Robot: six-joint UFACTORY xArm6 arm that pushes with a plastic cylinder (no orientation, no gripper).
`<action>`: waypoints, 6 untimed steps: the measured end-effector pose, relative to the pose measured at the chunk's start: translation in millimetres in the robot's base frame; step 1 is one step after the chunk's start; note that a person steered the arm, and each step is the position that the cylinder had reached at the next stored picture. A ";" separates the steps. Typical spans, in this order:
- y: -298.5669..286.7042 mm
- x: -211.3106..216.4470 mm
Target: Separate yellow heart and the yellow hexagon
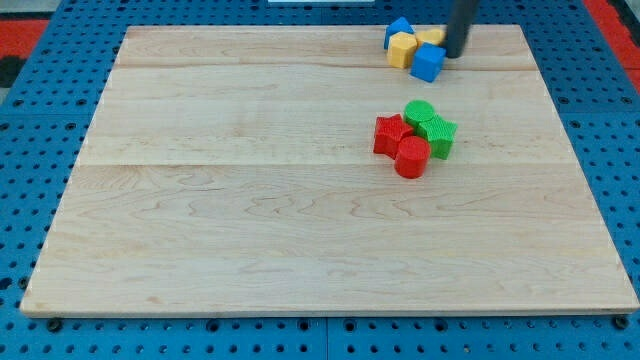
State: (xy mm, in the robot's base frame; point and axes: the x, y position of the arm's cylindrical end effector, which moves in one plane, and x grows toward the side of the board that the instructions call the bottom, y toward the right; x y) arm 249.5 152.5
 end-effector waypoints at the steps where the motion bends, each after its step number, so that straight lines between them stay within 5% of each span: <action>1: 26.0 -0.3; 4: -1.3 -32.1; 6: -99.2 20.3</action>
